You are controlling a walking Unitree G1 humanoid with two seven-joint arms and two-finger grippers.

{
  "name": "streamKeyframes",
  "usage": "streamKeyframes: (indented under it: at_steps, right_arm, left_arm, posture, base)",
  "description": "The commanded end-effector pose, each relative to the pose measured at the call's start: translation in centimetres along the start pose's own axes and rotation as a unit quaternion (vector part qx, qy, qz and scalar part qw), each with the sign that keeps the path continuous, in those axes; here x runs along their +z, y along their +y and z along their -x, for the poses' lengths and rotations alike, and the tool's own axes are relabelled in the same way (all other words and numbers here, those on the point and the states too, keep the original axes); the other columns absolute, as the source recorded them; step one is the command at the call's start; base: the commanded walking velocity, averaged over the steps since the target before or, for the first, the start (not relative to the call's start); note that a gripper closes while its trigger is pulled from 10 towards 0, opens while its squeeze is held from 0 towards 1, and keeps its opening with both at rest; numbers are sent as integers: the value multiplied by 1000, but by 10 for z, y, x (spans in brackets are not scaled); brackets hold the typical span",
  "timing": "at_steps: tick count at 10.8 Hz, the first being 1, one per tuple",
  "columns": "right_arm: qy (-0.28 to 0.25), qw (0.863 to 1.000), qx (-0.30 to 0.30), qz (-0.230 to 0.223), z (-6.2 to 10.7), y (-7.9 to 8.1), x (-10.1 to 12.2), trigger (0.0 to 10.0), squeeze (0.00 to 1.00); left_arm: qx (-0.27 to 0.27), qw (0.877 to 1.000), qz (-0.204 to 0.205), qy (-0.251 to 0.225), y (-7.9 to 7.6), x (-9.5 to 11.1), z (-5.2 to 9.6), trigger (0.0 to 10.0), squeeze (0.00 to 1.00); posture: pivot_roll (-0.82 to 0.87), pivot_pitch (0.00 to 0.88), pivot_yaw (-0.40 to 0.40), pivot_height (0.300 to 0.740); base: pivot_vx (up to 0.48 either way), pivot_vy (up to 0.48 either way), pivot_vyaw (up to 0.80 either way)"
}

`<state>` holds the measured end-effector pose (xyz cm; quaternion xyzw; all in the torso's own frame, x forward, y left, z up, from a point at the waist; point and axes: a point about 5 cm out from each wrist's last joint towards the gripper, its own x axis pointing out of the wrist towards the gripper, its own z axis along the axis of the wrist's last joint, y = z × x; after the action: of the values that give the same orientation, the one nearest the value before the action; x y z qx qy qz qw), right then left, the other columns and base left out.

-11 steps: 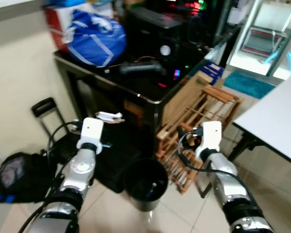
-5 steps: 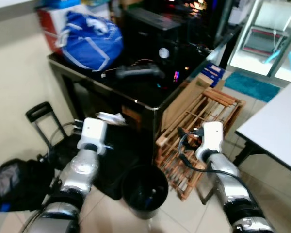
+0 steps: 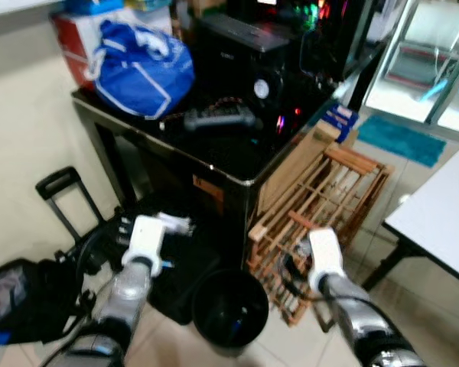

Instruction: Picking trash to rubbish bin

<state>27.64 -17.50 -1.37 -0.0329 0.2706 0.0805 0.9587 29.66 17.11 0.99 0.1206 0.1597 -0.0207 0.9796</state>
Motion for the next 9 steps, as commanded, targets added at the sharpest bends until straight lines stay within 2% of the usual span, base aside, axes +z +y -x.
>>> streamKeyframes:
  at_steps: [1,3,5,7,9]
  right_arm:
    - [22,1000,3,1,2,3,-11,10000,0]
    - [50,999,-6,-4,6,1,-27,10000,0]
    - [64,998,-22,-2,9,-1,-34,10000,0]
    - [62,997,-37,-7,9,-2,-35,10000,0]
    - [64,996,-64,-10,10,-8,-36,10000,0]
  left_arm:
    - [5,999,11,46,6,-21,8,10000,0]
    - [14,995,47,91,8,-40,16,10000,0]
    - [15,991,57,123,7,-50,21,10000,0]
    - [-31,991,15,126,-7,-50,21,10000,0]
    - [-44,991,6,129,-12,-51,22,10000,0]
  posture:
    - [12,17,18,740]
    - [10,12,16,740]
    - [11,5,15,740]
    - [7,0,16,740]
    - [6,0,17,740]
  base:
    - [0,0,0]
    - [0,0,0]
    - [0,0,0]
    - [0,0,0]
    - [0,0,0]
